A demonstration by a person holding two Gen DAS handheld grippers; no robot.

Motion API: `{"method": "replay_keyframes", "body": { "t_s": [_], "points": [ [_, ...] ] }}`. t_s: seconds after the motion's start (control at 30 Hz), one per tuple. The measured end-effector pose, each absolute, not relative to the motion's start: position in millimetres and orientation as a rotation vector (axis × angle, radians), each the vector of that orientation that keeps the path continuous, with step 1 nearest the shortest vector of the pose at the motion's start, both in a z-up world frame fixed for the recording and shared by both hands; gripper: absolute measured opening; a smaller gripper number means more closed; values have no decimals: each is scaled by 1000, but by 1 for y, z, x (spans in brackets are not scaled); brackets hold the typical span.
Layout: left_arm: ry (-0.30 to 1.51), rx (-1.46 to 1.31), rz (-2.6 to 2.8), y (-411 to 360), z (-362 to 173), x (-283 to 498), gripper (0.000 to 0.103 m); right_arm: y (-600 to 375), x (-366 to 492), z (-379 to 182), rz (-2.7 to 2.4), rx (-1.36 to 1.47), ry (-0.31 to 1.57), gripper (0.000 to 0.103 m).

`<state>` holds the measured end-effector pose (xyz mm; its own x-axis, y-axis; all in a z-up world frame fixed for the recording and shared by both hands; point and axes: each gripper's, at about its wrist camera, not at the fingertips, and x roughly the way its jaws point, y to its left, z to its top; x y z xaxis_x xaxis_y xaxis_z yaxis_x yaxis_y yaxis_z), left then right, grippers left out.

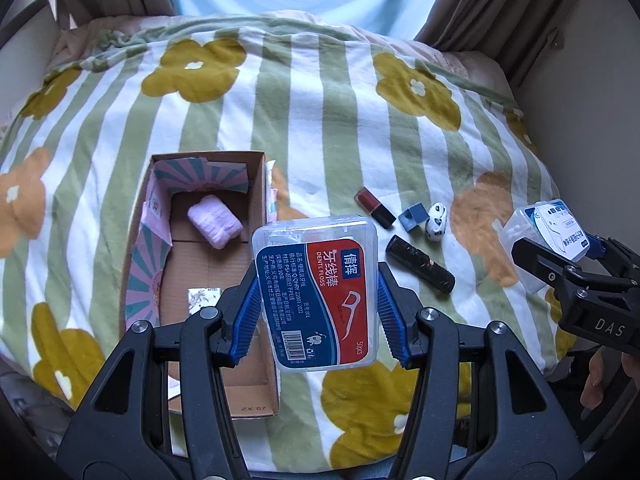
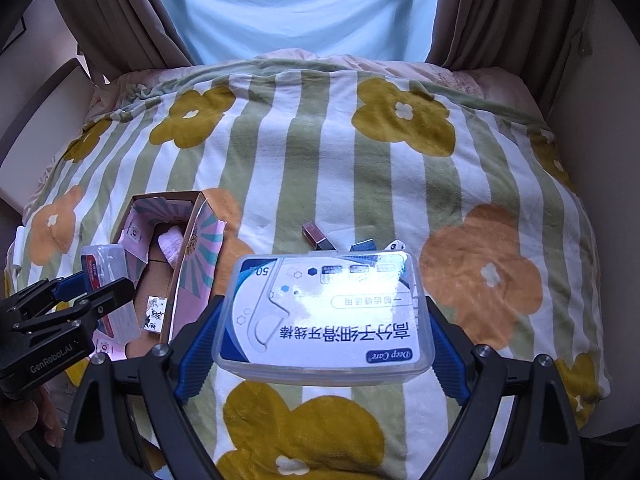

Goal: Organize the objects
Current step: 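Carry both floss boxes into the cardboard box and open both grippers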

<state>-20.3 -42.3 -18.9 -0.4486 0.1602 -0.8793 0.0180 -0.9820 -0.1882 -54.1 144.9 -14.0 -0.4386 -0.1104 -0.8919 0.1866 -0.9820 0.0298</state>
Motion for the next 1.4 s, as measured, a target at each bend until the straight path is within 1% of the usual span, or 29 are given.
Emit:
{"method": "replay_keyframes", "body": {
  "t_s": [0.17, 0.37, 0.67, 0.93, 1.13, 1.27, 1.4],
  "points": [
    [-315, -1607, 2659, -70, -13, -17, 50, 120, -65, -8, -2484, 1512, 145, 89],
    [-420, -1649, 2749, -112, -14, -6, 50, 77, -83, -3, -2396, 1441, 233, 89],
    [-633, -1792, 2813, -159, -43, 15, 50, -5, -109, -19, -2189, 1357, 404, 89],
    [-798, -1943, 2751, -166, -94, 29, 50, -77, -125, -60, -2002, 1318, 582, 89],
    [-879, -2014, 2689, -163, -134, 24, 50, -120, -134, -98, -1869, 1335, 612, 89],
    [-892, -2049, 2653, -161, -160, 14, 50, -144, -144, -132, -1781, 1344, 647, 89],
    [-864, -2076, 2635, -157, -179, 5, 50, -163, -146, -178, -1652, 1392, 718, 89]
  ]
}}
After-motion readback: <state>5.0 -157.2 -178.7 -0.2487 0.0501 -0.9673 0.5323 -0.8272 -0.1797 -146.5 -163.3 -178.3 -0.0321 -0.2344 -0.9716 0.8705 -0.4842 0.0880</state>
